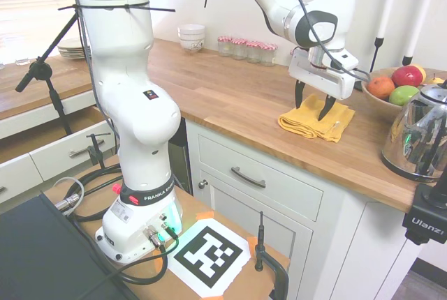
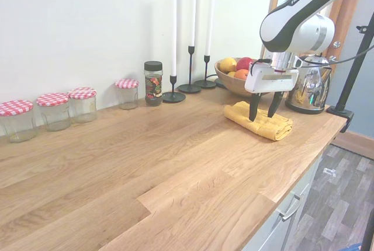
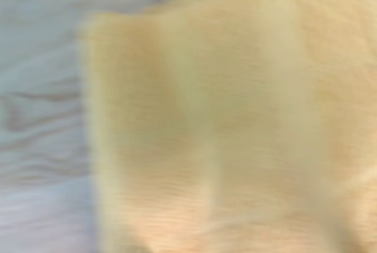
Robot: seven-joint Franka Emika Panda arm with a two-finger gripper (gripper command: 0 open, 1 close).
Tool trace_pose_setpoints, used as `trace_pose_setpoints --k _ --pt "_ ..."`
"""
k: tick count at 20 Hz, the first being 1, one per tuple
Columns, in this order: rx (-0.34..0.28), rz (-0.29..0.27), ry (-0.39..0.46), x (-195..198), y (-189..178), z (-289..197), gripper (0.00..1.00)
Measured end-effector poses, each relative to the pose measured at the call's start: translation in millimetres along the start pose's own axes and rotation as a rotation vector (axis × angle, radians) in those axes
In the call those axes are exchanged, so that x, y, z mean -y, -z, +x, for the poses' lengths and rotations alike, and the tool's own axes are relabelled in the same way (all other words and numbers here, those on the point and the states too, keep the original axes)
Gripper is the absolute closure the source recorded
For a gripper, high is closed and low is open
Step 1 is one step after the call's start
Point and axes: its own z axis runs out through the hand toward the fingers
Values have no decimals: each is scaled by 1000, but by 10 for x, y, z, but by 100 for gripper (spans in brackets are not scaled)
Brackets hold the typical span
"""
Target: Wipe the counter
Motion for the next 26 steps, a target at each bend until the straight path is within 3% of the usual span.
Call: trace_pose_setpoints --k 14,15,26 --pt "18 5 -6 -63 -113 52 0" --pt "19 5 -5 -62 -115 51 100" --pt "21 6 9 3 -123 7 100"
